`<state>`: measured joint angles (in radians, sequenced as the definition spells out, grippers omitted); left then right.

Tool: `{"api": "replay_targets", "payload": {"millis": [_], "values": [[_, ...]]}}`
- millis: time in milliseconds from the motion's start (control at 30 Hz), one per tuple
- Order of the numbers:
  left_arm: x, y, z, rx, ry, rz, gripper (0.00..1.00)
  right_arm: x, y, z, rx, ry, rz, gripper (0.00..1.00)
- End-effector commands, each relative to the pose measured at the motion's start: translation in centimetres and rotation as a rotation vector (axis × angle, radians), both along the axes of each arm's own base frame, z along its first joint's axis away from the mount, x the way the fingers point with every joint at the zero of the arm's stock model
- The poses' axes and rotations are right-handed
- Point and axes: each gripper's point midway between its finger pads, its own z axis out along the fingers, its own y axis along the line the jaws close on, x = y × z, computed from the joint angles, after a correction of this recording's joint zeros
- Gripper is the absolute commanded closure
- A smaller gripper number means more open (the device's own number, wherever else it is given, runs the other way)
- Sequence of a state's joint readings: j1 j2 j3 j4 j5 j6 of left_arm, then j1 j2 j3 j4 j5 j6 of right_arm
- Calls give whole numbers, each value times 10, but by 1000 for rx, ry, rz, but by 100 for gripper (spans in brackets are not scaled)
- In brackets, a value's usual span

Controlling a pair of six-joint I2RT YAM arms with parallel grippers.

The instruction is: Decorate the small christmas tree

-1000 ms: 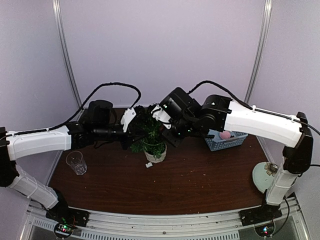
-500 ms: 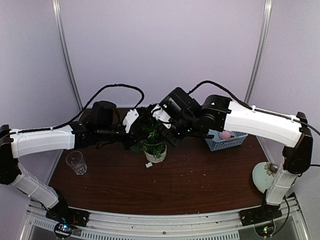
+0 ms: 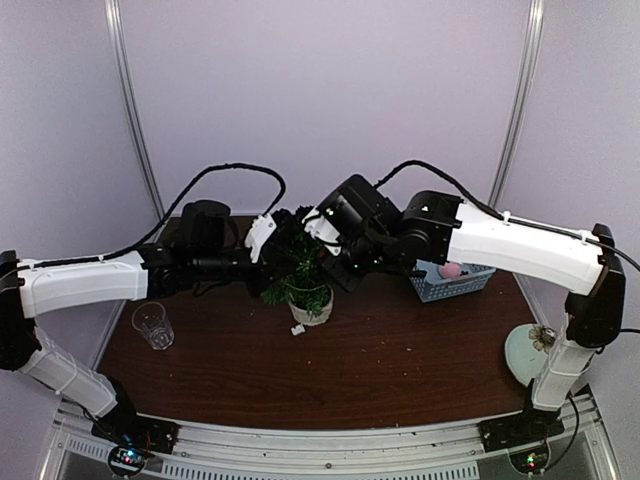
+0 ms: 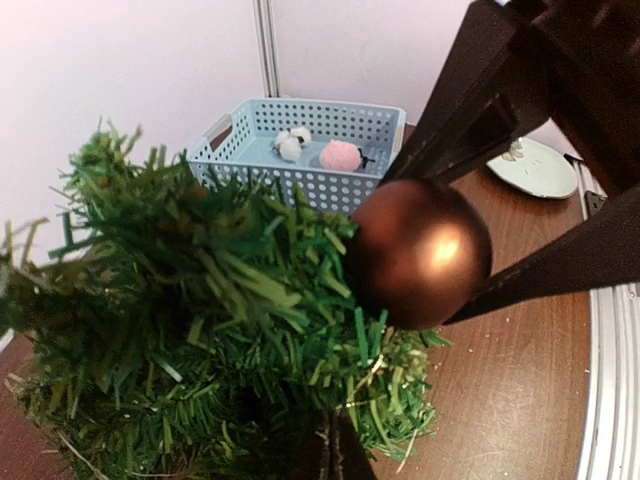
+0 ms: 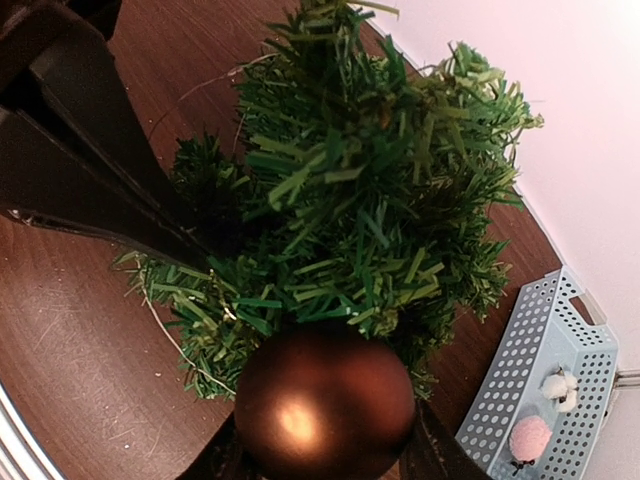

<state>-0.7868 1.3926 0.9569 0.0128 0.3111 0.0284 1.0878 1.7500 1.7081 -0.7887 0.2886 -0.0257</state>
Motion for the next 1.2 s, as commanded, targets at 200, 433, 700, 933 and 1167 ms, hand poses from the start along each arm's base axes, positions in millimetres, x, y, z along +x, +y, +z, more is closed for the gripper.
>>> {"api": "replay_targets", "payload": {"millis": [200, 433, 700, 933, 1167], "values": [[11, -3, 7, -21, -26, 48, 100, 0, -5, -1, 15, -3, -15, 69], [20, -2, -3, 27, -6, 89, 100, 0, -2, 2, 27, -9, -6, 69], [21, -1, -5, 46, 7, 95, 100, 2, -1, -1, 20, -10, -8, 68], [15, -1, 16, -27, -42, 68, 100, -9, -10, -12, 13, 22, 7, 62], [16, -2, 13, -15, -38, 72, 100, -19, -14, -8, 37, 26, 26, 39]]}}
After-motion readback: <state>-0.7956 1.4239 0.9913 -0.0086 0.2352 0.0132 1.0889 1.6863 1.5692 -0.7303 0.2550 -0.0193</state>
